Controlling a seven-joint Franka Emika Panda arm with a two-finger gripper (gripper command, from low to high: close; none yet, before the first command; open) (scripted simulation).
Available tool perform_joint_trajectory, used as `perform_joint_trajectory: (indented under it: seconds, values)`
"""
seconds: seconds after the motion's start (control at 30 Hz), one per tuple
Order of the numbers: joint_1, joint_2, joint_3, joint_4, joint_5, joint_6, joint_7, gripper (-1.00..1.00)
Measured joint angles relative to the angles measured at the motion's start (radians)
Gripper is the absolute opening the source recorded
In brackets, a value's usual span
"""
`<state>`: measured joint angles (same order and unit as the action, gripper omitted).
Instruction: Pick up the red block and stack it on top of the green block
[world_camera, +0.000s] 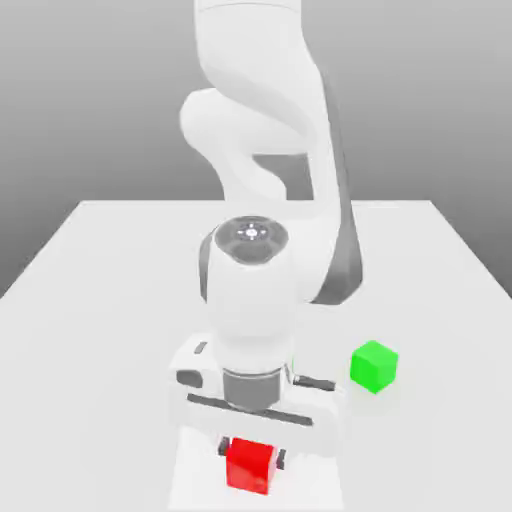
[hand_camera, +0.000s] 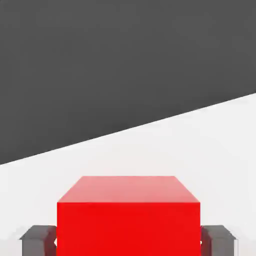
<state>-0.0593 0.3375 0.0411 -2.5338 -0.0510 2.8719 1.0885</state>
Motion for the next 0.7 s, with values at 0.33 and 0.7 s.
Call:
perform_joint_trajectory:
  seconds: [0.33, 0.7]
  values:
    - [0.014, -0.221, 0.057, -0.065, 0.054, -0.156, -0.075, -1.0]
    - [0.358, -0.562, 0.192, -0.357, 0.211, -0.202, -0.46, -1.0]
